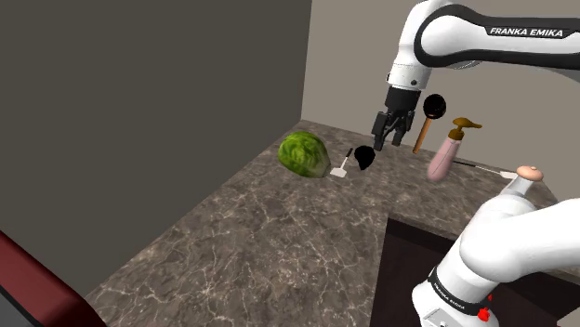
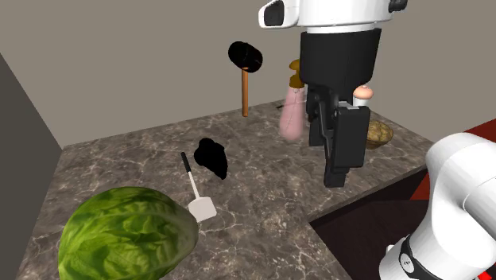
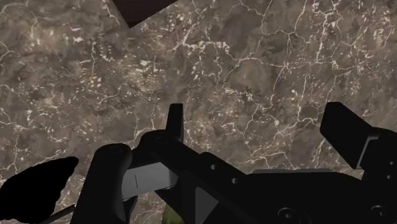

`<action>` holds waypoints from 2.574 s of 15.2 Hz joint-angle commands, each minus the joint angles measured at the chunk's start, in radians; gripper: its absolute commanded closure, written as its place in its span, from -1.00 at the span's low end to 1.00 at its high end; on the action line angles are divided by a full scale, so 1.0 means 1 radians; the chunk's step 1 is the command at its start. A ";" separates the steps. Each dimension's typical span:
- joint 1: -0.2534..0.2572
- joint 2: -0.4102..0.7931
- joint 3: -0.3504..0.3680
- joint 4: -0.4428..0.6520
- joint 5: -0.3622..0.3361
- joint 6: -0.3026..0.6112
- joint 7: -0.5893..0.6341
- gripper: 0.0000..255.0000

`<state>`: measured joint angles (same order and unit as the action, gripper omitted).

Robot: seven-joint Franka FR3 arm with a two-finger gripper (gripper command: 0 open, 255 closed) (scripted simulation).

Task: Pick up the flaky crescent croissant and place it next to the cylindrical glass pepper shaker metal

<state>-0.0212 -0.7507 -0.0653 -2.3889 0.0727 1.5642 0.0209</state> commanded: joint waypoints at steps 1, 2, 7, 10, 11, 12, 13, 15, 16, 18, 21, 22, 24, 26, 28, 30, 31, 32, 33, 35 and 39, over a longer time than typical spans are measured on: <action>0.000 0.000 0.000 0.000 0.000 0.000 0.000 -1.00; -0.010 0.027 -0.005 0.000 -0.002 0.031 0.010 -1.00; -0.057 0.167 -0.033 0.016 -0.012 0.175 0.060 -1.00; -0.083 0.255 -0.053 0.036 -0.014 0.255 0.088 -1.00; -0.092 0.285 -0.060 0.045 -0.014 0.280 0.098 -1.00; -0.100 0.314 -0.067 0.054 -0.014 0.304 0.107 -1.00; -0.108 0.344 -0.074 0.064 -0.013 0.327 0.116 -1.00; -0.123 0.404 -0.090 0.087 -0.011 0.372 0.133 -1.00; -0.131 0.433 -0.098 0.099 -0.009 0.393 0.141 -1.00; -0.146 0.493 -0.114 0.126 -0.003 0.433 0.157 -1.00; -0.167 0.581 -0.139 0.171 0.010 0.488 0.179 -1.00; -0.174 0.611 -0.148 0.187 0.015 0.504 0.185 -1.00; -0.189 0.669 -0.164 0.221 0.028 0.535 0.197 -1.00; -0.204 0.727 -0.181 0.257 0.044 0.563 0.208 -1.00; -0.220 0.785 -0.197 0.294 0.062 0.587 0.218 -1.00; -0.237 0.842 -0.212 0.334 0.083 0.609 0.227 -1.00; -0.246 0.871 -0.220 0.354 0.094 0.619 0.232 -1.00; -0.255 0.899 -0.227 0.375 0.105 0.628 0.236 -1.00; -0.265 0.927 -0.233 0.396 0.117 0.637 0.240 -1.00; -0.286 0.983 -0.246 0.439 0.141 0.652 0.249 -1.00; -0.326 1.078 -0.263 0.517 0.185 0.673 0.265 -1.00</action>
<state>-0.3393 0.3040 -0.3256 -1.8883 0.2468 2.2292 0.2812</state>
